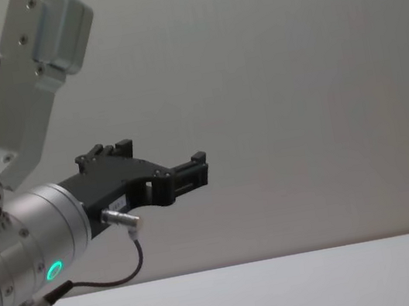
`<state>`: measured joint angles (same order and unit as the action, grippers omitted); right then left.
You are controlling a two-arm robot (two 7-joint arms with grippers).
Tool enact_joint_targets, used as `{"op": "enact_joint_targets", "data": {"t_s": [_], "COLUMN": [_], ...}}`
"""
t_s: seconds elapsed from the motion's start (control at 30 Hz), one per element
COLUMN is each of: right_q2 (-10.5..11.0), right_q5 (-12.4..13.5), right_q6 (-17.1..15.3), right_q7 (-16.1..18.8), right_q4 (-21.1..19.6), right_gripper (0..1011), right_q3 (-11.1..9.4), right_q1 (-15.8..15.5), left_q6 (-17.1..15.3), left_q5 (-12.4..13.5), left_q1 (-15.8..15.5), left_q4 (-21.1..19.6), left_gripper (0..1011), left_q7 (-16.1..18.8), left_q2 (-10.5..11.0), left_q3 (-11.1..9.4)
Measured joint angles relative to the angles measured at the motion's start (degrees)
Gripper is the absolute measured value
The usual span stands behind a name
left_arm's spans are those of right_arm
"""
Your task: Use the one hand to pick up the stamp and affix it onto the A4 paper.
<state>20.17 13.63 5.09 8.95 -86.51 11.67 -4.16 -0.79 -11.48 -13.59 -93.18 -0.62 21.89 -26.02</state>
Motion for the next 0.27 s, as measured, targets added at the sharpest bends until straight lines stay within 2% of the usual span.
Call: {"op": "enact_joint_targets", "data": {"t_s": [0.27], "right_q2": [0.1], "right_q5": [0.0], "right_q6": [0.1], "right_q7": [-0.7], "right_q4": [-1.1], "right_gripper": [1001], "right_q3": [-0.3], "right_q1": [-0.3], "left_q6": [0.0], "left_q5": [0.0], "left_q1": [0.0], "left_q4": [0.0], "left_gripper": [1001], "left_q7": [0.0], "left_q2": [0.0], "left_q3": [0.0]}}
